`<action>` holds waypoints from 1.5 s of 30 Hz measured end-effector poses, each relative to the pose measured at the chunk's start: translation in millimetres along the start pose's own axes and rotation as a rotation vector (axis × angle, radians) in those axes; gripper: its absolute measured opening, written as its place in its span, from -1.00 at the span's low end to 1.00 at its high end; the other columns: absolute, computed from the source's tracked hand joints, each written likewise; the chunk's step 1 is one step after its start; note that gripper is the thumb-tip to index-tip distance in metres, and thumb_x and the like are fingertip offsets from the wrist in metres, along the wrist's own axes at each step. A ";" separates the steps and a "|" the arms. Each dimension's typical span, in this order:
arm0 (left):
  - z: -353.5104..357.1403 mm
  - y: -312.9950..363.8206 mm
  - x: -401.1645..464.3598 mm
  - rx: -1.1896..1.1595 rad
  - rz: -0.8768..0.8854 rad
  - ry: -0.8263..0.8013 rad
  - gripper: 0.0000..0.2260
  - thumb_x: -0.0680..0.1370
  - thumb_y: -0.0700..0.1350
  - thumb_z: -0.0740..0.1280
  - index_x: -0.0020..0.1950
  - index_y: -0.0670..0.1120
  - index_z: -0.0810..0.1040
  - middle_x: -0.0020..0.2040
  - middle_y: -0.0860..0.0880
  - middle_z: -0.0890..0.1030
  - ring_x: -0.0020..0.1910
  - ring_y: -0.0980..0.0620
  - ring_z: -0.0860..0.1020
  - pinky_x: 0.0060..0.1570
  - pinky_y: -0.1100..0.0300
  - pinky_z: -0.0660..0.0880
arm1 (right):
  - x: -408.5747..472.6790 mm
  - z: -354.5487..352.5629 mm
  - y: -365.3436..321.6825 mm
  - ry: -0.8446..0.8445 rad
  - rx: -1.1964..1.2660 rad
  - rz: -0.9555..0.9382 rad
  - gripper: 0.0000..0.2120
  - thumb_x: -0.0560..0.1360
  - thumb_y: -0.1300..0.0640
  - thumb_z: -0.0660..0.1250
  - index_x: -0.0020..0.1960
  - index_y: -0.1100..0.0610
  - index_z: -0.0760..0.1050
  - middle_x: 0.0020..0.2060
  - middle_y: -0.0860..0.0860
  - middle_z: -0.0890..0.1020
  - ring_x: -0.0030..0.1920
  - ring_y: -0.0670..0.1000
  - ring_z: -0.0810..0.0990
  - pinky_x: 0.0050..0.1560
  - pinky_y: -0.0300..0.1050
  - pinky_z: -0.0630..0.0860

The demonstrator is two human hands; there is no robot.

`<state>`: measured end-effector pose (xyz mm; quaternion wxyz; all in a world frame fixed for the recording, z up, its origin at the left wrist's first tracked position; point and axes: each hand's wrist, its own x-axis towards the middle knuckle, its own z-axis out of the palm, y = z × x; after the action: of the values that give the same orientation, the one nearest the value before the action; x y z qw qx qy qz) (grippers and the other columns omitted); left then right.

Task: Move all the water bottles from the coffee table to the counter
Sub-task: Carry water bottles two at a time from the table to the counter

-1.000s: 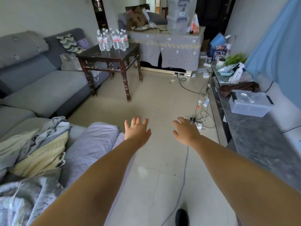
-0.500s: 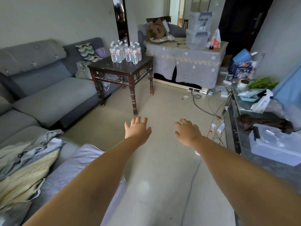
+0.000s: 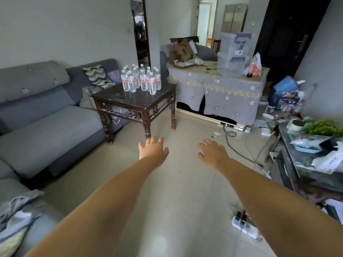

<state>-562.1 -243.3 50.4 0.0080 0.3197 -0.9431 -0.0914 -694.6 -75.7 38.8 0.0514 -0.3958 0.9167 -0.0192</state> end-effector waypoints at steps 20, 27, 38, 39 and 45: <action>-3.6 94.3 430.5 -0.113 -0.136 0.080 -0.53 0.61 0.08 0.12 0.49 -0.06 0.24 0.48 -0.10 0.28 0.48 -0.12 0.23 0.45 -0.13 0.15 | 448.5 -56.2 160.0 -0.014 0.000 -0.126 -0.57 0.64 0.01 0.06 0.49 0.02 0.26 0.49 0.05 0.22 0.43 0.11 0.29 0.38 0.03 0.26; 4.7 72.4 553.5 -0.143 -0.268 0.066 -0.52 0.61 0.08 0.13 0.50 -0.05 0.22 0.48 -0.09 0.29 0.47 -0.13 0.25 0.45 -0.14 0.19 | 583.5 -54.8 164.1 -0.057 0.040 -0.189 -0.60 0.63 -0.01 0.09 0.44 0.03 0.33 0.43 0.07 0.32 0.41 0.11 0.33 0.36 0.04 0.29; -7.0 4.4 798.7 -0.200 -0.325 0.071 -0.51 0.62 0.08 0.13 0.53 -0.03 0.19 0.50 -0.09 0.27 0.48 -0.13 0.25 0.45 -0.16 0.22 | 841.5 -65.1 134.9 -0.037 -0.003 -0.226 -0.63 0.63 0.03 0.09 0.40 0.08 0.34 0.41 0.08 0.33 0.37 0.14 0.37 0.32 0.06 0.33; -12.7 -4.3 820.9 -0.198 -0.326 0.076 -0.51 0.62 0.08 0.13 0.52 -0.03 0.20 0.49 -0.09 0.28 0.48 -0.13 0.26 0.45 -0.17 0.23 | 867.0 -72.2 131.3 -0.023 0.017 -0.224 -0.63 0.63 0.04 0.09 0.41 0.09 0.33 0.41 0.09 0.33 0.37 0.15 0.37 0.30 0.06 0.35; -16.5 -47.4 912.5 -0.220 -0.379 0.079 -0.54 0.60 0.08 0.15 0.48 -0.03 0.27 0.41 -0.10 0.38 0.38 -0.13 0.36 0.35 -0.15 0.35 | 980.1 -66.1 111.6 -0.048 0.039 -0.250 -0.61 0.62 -0.01 0.12 0.41 0.06 0.35 0.37 0.08 0.40 0.35 0.14 0.42 0.31 0.03 0.39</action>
<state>-1258.3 -834.5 18.5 0.0625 0.4918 -0.8494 -0.1811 -1450.5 -712.7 18.5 0.0780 -0.5064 0.8581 -0.0338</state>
